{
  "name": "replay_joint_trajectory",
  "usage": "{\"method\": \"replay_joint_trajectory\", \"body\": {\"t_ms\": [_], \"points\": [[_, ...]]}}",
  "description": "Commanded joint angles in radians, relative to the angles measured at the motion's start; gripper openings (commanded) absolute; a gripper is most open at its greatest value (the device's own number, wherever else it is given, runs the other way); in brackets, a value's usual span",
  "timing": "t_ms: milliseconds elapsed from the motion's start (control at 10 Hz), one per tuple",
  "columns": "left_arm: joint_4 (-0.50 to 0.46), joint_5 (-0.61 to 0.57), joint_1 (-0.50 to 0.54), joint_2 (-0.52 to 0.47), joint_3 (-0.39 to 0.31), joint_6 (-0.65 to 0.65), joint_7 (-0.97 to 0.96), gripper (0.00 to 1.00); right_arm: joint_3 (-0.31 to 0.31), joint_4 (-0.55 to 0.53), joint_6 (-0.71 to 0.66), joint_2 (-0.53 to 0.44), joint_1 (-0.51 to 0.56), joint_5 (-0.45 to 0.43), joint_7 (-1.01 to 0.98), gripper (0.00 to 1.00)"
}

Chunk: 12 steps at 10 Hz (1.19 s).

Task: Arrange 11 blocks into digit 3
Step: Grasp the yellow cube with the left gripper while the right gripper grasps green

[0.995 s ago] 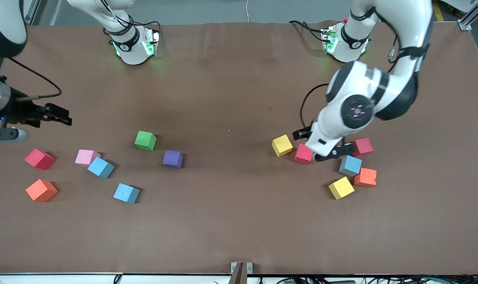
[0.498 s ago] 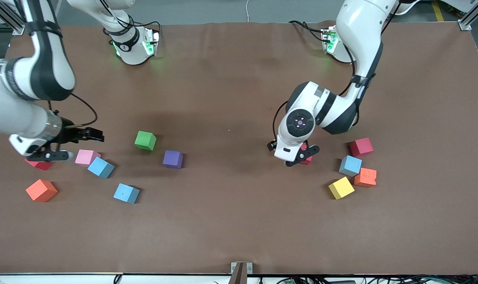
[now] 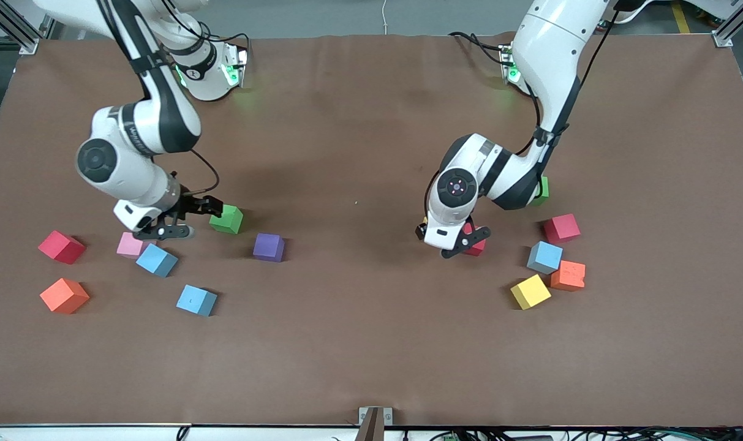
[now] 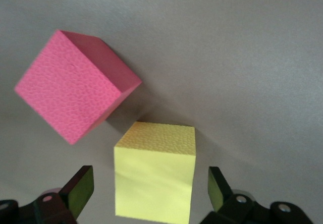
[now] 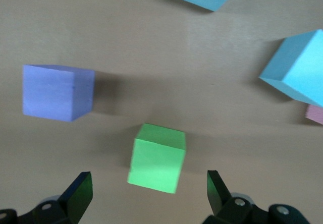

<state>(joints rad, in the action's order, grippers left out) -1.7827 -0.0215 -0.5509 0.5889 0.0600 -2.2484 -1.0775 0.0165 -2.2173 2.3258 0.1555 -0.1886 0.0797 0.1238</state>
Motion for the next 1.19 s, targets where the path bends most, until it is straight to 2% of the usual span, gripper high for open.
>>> {"method": "replay_joint_trajectory", "body": {"t_ms": [0, 299, 398, 498, 697, 1095], "points": [[-0.058, -0.024, -0.011, -0.024, -0.005, -0.066, -0.018, 0.82, -0.007, -0.099, 0.122, -0.022, -0.009, 0.009, 0.024, 1.0], [-0.064, -0.024, -0.009, -0.029, -0.002, -0.07, -0.018, 0.34, -0.007, -0.189, 0.295, -0.001, -0.022, 0.008, 0.025, 1.0], [-0.063, -0.024, -0.011, -0.043, 0.0, -0.068, -0.019, 0.24, -0.007, -0.194, 0.296, -0.001, -0.022, 0.008, 0.027, 1.0], [-0.061, -0.023, -0.009, -0.069, 0.015, -0.057, -0.018, 0.24, -0.007, -0.2, 0.297, -0.001, -0.023, 0.008, 0.043, 1.0], [-0.06, -0.023, -0.029, -0.107, 0.096, -0.042, -0.067, 0.25, -0.009, -0.22, 0.299, -0.001, -0.043, 0.008, 0.101, 1.0], [-0.061, -0.026, -0.248, -0.069, 0.115, -0.059, -0.111, 0.3, -0.012, -0.222, 0.305, 0.025, -0.061, 0.005, 0.125, 1.0]]}}
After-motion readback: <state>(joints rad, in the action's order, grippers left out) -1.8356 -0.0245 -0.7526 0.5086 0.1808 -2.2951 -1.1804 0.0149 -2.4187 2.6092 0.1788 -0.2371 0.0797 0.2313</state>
